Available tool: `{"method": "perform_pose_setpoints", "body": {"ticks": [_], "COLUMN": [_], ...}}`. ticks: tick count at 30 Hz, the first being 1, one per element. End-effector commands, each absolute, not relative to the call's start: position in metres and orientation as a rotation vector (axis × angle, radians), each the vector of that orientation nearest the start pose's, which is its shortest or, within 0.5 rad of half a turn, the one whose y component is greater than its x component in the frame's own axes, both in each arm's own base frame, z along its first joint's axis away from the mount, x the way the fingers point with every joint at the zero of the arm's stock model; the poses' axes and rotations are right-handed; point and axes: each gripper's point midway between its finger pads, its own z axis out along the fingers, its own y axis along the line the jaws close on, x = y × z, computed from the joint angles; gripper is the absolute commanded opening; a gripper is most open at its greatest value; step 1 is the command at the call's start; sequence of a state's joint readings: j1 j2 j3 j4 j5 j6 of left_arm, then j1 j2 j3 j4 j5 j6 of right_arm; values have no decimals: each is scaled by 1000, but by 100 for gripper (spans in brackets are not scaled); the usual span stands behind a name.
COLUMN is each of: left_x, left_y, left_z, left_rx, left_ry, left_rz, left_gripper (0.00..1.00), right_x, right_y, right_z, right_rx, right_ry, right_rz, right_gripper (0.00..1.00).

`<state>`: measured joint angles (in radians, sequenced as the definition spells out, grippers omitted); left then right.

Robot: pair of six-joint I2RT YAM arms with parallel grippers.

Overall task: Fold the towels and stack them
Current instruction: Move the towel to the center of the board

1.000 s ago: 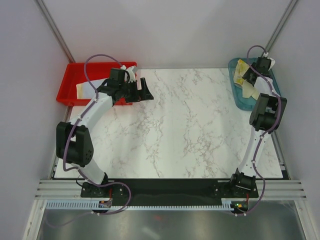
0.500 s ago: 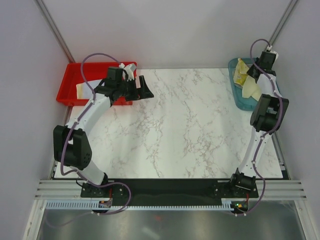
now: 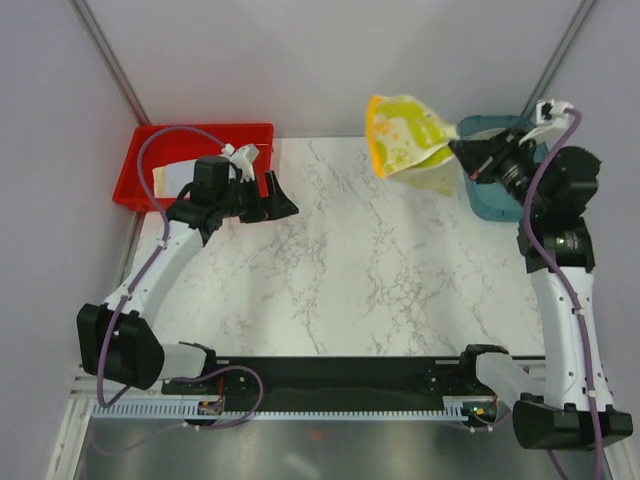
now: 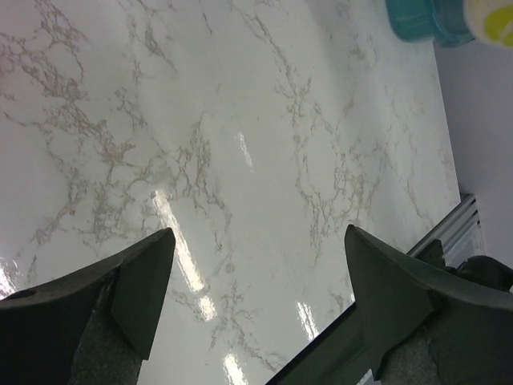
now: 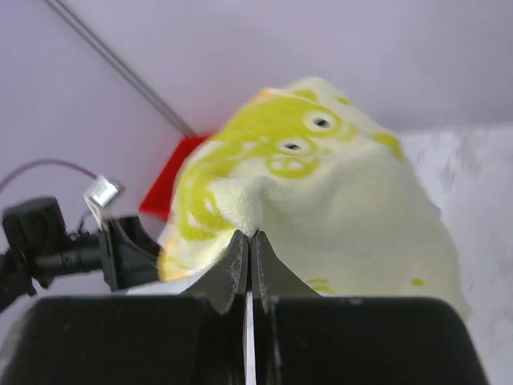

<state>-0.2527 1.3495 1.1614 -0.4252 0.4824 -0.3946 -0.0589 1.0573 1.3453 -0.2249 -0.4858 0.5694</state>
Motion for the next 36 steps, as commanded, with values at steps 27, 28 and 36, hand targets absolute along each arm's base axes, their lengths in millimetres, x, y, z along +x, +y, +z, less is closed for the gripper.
{"method": "perform_pose_setpoints", "body": {"ticks": [27,28,36], "left_x": [319,320,315], "left_y": [-187,-186,-153], "left_z": [154,158,189], "left_rx": [2,1,-74], "left_ry": [2315,2298,2167], "left_rz": [-878,-863,-731], "left_gripper": [84,84,87], "right_x": [292,287,267], "right_y": [211,218,250], "right_z": [121,114,67], "right_rx": [-288,-333,-488], "right_ry": [2399,2406,2476], "right_rz": [380,363,276], "right_gripper": [39,40,38]}}
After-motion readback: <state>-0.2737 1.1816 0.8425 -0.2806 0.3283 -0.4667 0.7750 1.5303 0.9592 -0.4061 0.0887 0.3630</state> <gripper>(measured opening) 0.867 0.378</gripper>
